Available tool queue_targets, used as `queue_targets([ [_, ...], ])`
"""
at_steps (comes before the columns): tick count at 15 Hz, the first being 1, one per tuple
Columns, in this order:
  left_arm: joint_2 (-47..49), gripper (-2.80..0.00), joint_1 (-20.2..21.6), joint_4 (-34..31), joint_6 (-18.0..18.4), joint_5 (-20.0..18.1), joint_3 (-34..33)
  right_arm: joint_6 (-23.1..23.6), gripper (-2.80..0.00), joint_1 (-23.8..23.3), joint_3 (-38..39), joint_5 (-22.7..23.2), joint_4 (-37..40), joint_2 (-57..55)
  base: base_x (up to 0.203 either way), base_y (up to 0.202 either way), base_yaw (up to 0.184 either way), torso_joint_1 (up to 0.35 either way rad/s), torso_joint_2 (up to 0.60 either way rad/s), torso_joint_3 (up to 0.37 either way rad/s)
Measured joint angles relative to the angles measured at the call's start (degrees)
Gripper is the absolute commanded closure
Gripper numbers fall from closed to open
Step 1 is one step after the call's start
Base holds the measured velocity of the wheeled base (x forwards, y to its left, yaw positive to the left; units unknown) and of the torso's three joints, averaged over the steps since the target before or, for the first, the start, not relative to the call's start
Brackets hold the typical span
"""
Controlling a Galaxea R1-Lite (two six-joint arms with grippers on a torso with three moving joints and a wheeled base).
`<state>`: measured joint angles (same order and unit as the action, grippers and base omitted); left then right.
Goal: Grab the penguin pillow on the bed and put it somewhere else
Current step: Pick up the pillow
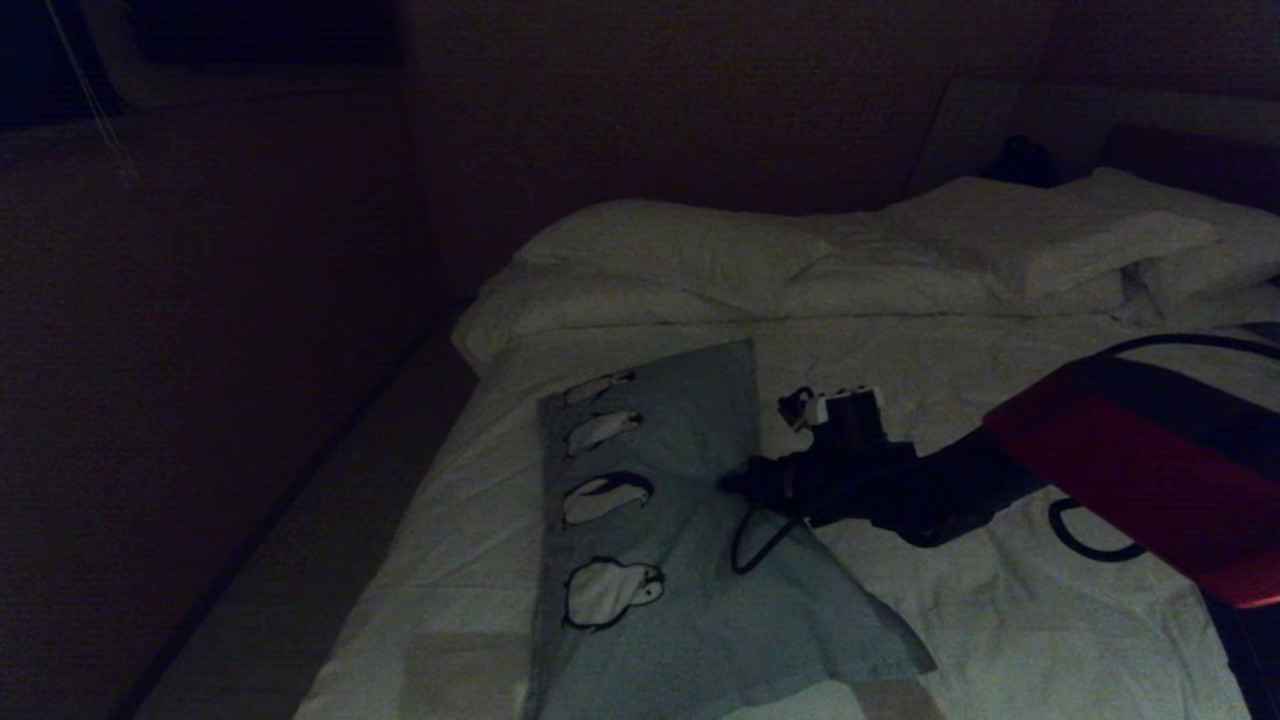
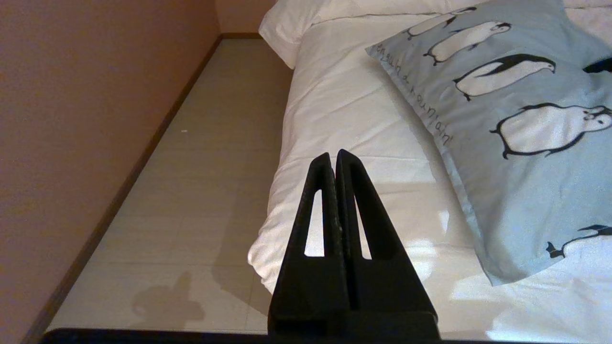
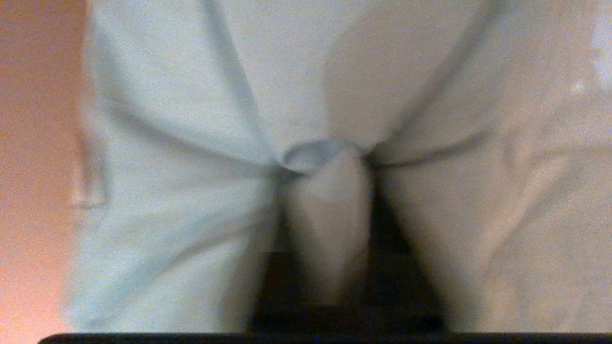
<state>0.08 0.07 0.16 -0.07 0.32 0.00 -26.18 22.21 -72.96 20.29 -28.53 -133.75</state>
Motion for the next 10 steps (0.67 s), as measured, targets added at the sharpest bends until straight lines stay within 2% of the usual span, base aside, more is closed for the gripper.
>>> queue_targets([
  [6, -0.01, 0.00, 0.00, -0.02, -0.01, 0.00, 0.00, -5.51, 0.00, -2.15, -1.87, 0.46, 0.24, 3.16, 0.000, 0.000, 0.000, 0.000, 0.00, 0.000],
  [10, 0.01, 0.00, 0.00, -0.02, -0.01, -0.01, 0.00, -7.51, 0.00, -3.58, -2.01, 0.52, 0.26, 6.43, 0.000, 0.000, 0.000, 0.000, 0.00, 0.000],
])
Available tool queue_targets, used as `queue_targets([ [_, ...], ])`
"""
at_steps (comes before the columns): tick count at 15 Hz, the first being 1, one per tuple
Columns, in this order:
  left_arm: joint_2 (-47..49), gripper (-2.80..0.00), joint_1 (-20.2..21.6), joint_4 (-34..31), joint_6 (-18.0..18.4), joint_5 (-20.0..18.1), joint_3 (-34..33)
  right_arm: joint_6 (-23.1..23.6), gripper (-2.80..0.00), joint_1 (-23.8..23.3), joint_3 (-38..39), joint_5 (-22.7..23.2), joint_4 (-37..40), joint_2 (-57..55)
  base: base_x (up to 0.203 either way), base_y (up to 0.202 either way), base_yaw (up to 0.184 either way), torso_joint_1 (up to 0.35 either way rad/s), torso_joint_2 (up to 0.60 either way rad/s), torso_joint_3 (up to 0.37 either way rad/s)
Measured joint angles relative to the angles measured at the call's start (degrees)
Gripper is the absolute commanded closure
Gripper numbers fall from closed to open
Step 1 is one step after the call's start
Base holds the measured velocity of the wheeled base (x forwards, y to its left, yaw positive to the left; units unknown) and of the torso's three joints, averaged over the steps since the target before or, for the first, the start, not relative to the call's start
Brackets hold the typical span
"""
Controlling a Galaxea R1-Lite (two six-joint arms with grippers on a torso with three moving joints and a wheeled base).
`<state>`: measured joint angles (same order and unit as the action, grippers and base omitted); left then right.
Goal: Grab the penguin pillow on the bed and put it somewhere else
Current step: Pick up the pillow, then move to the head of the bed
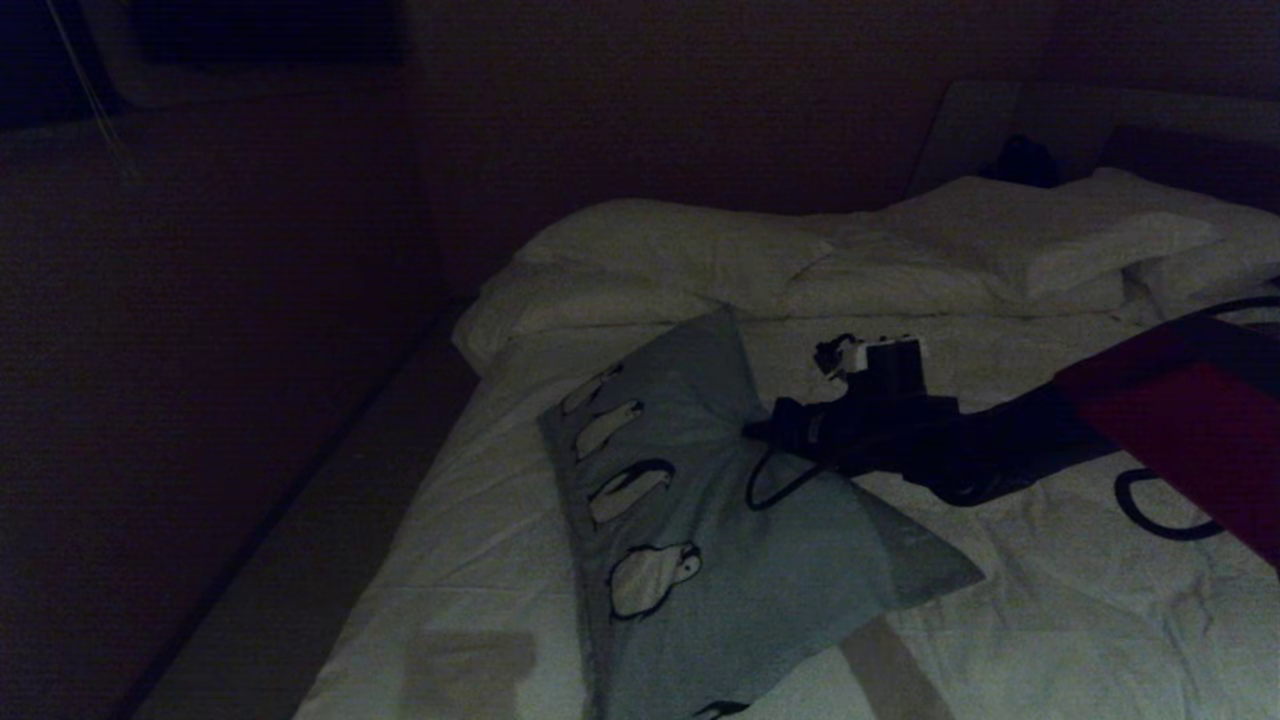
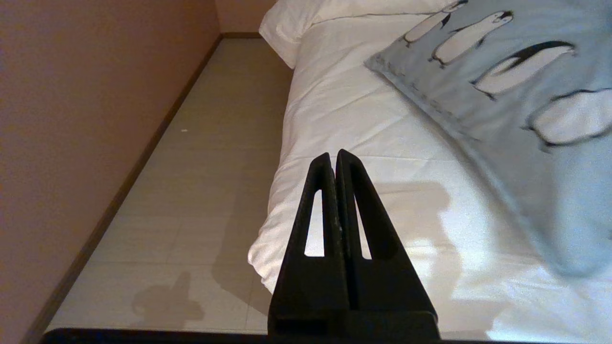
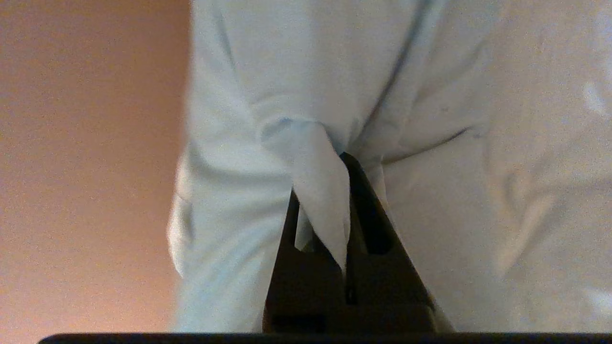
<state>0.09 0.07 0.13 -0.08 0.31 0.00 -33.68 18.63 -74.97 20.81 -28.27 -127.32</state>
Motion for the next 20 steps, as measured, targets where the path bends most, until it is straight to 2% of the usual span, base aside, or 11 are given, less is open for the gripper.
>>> queue_targets([
  [5, -0.01, 0.00, 0.00, 0.02, -0.02, 0.00, 0.00, -1.46, 0.00, -3.16, 0.09, 0.07, -0.03, 5.77, 0.000, 0.000, 0.000, 0.000, 0.00, 0.000],
  [20, -0.01, 0.00, 0.00, 0.02, 0.08, 0.01, 0.00, -1.56, 0.00, -8.75, 1.19, 0.00, -0.12, 18.43, 0.000, 0.000, 0.000, 0.000, 0.00, 0.000],
])
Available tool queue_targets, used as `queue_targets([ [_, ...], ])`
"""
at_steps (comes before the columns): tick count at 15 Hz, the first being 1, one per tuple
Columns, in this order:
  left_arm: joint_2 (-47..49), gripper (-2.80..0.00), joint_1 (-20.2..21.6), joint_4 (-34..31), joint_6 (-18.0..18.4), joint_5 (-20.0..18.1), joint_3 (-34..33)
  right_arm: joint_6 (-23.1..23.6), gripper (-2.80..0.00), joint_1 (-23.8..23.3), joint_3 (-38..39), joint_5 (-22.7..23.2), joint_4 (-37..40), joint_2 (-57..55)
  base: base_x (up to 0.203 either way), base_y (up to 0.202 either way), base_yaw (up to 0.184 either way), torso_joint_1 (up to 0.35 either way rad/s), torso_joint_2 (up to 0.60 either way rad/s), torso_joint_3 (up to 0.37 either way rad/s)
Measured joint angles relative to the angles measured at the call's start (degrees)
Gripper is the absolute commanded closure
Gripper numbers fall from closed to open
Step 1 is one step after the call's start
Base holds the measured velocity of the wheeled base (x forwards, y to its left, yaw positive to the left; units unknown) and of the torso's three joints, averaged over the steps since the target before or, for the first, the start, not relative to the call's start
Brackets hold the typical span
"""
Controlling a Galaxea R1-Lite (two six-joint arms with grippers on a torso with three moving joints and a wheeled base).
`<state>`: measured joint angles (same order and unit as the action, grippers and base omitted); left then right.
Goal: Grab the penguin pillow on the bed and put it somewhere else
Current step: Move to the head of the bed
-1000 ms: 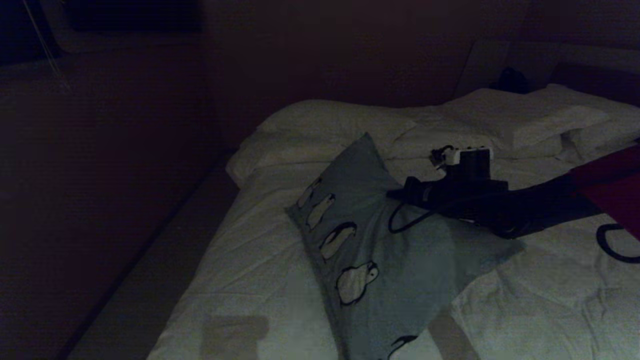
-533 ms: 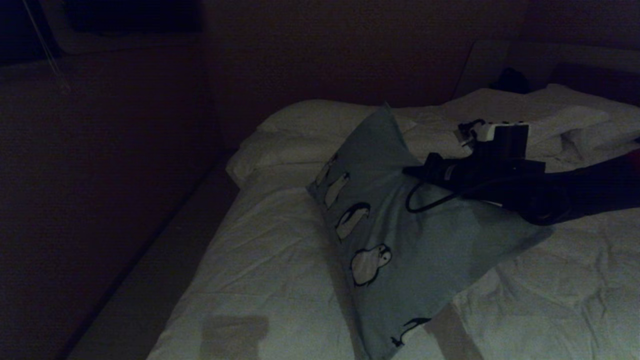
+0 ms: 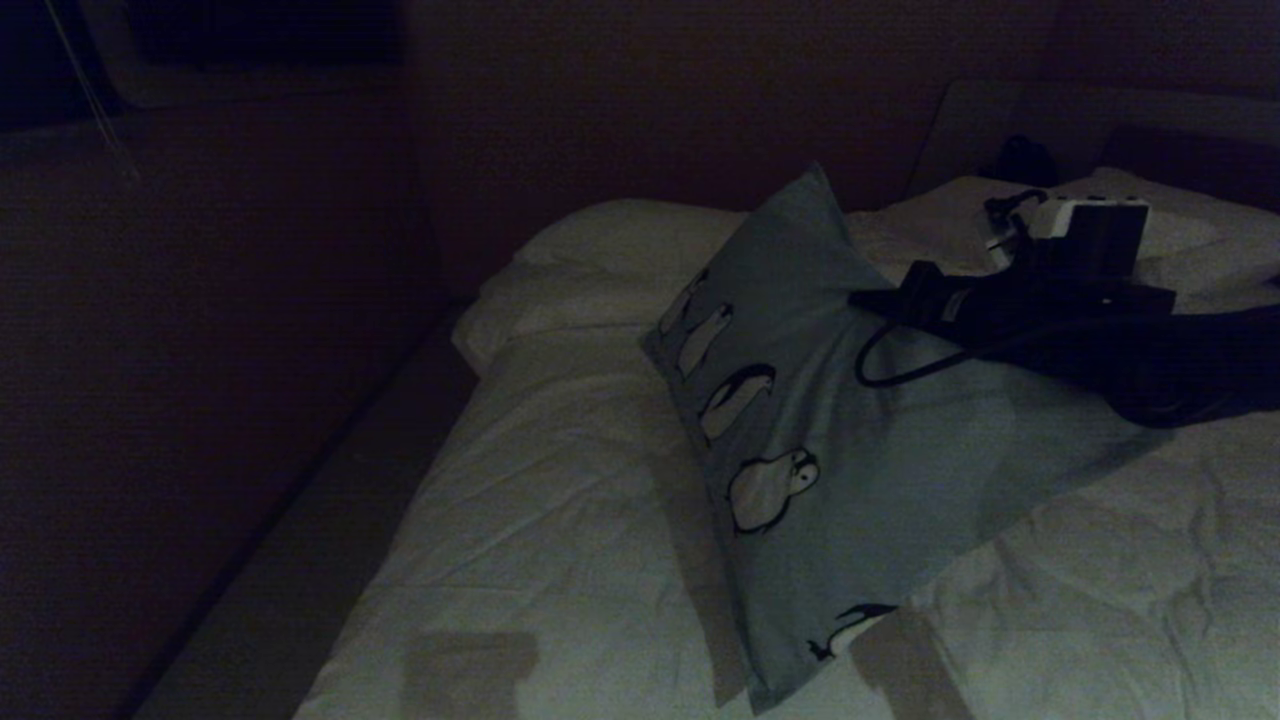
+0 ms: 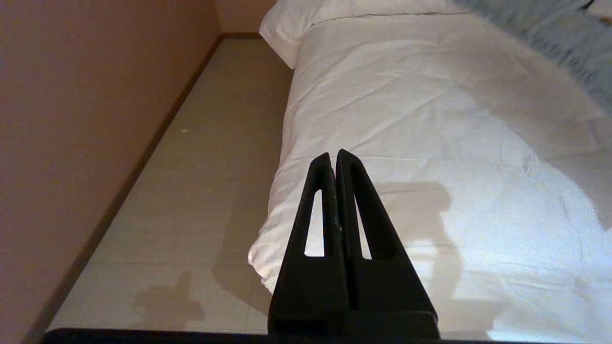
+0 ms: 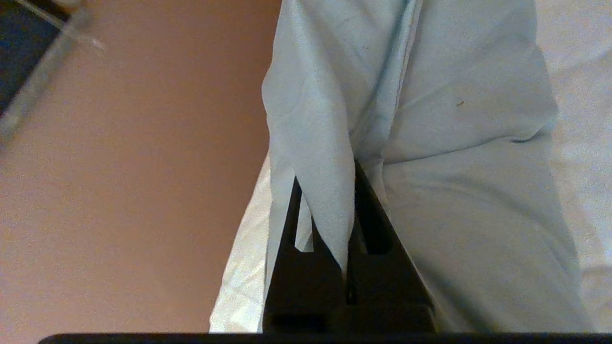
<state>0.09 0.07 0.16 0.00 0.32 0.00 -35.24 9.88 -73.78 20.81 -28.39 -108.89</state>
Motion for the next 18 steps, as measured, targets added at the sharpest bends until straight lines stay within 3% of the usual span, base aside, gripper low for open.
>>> queue_targets([
  [8, -0.01, 0.00, 0.00, 0.00, 0.09, 0.00, 0.00, 0.10, 0.00, -3.62, 0.46, 0.07, -0.10, 6.07, 0.000, 0.000, 0.000, 0.000, 0.00, 0.000],
  [18, 0.00, 0.00, 0.00, -0.11, 0.16, 0.00, 0.00, 0.11, 0.00, -3.84, 0.40, 0.33, 0.01, 7.13, 0.000, 0.000, 0.000, 0.000, 0.00, 0.000],
])
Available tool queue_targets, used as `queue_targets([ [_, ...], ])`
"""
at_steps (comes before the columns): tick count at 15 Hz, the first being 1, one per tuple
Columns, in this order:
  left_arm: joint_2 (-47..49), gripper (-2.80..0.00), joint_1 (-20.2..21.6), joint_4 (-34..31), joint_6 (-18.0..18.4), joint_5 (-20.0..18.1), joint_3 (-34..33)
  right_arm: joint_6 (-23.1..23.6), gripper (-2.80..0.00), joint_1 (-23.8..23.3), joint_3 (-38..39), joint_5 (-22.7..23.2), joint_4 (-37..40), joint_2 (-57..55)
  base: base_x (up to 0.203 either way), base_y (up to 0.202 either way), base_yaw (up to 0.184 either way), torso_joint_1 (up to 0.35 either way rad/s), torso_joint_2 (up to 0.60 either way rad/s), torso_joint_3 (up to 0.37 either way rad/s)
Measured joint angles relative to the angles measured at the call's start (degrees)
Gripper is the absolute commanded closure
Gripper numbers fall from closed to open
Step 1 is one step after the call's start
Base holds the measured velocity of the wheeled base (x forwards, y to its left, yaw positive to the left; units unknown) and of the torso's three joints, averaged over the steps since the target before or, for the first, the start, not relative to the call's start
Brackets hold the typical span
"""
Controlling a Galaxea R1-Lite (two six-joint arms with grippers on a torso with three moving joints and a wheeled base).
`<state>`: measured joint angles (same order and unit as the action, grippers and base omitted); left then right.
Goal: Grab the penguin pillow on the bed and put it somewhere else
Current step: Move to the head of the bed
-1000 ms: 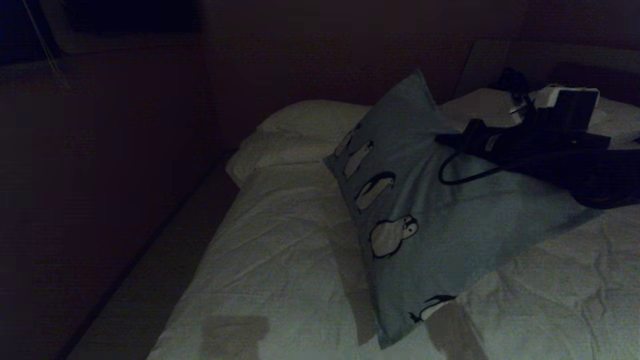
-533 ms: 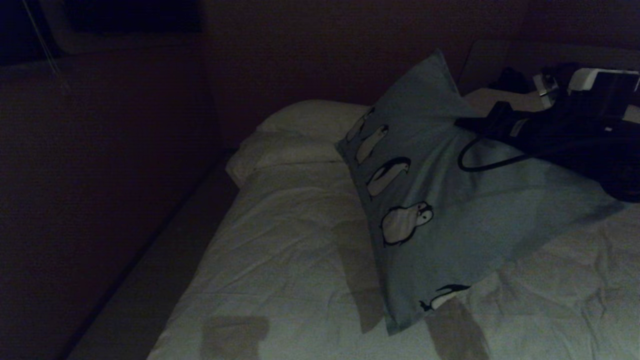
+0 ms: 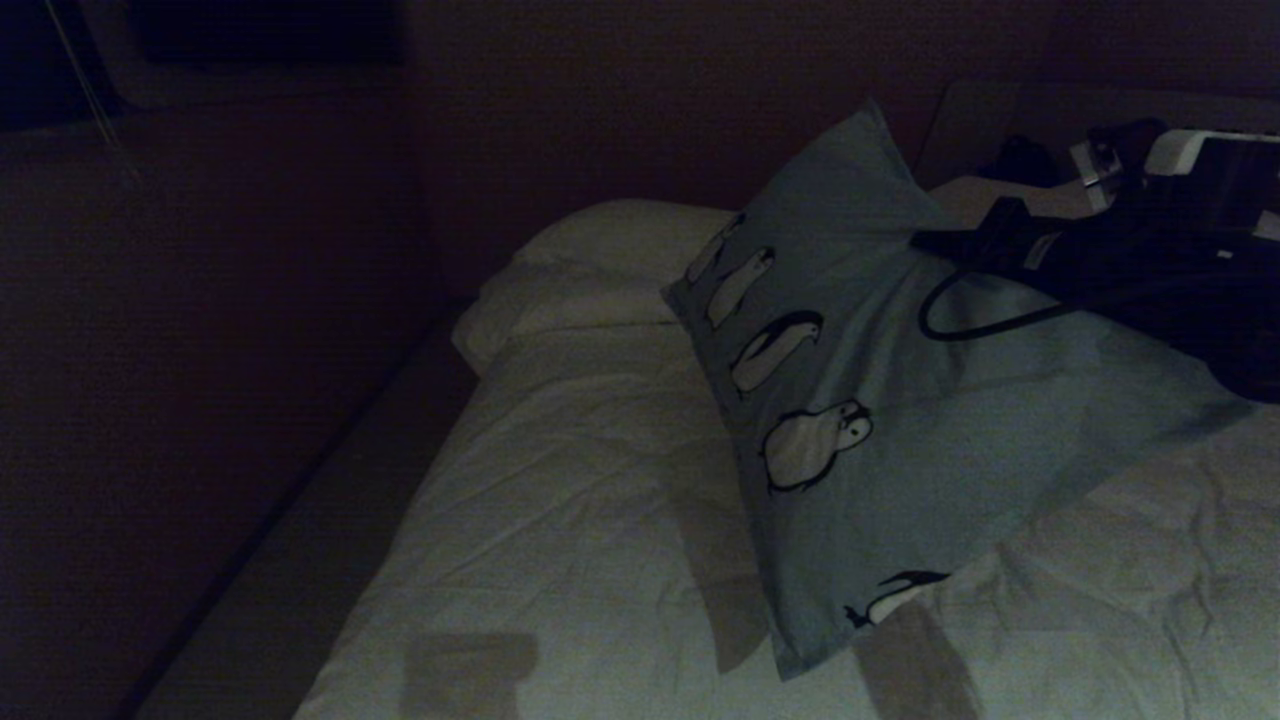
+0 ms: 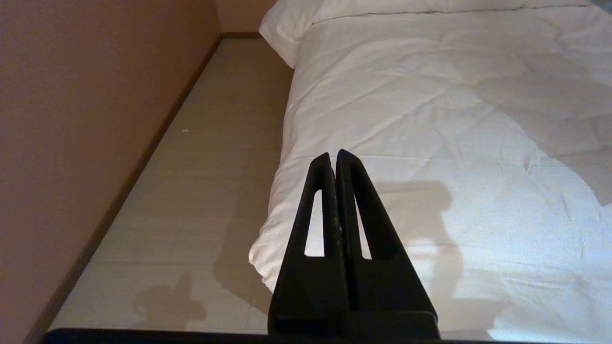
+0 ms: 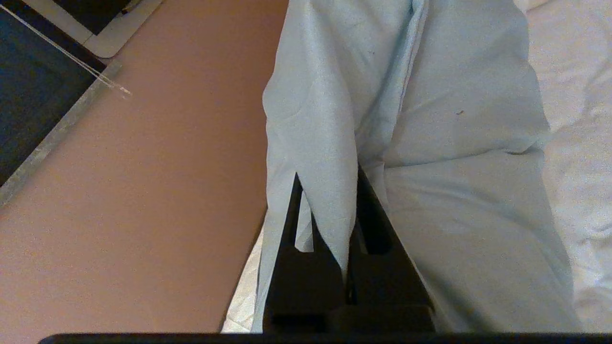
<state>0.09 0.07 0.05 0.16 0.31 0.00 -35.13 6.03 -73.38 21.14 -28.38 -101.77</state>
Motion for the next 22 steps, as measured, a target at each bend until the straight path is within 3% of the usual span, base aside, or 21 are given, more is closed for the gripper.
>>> queue_targets([
  [4, 0.01, 0.00, -0.07, -0.02, -0.11, 0.04, 0.00, -0.07, 0.00, 0.03, 0.00, -0.03, -0.06, -0.05, 0.000, -0.026, 0.003, 0.001, 0.00, 0.001],
  [22, -0.01, 0.00, 0.00, 0.00, -0.23, 0.00, 0.00, -0.09, 0.00, 0.00, 0.11, -0.02, -0.11, 0.04, 0.000, -0.194, 0.001, 0.003, 0.00, 0.002],
])
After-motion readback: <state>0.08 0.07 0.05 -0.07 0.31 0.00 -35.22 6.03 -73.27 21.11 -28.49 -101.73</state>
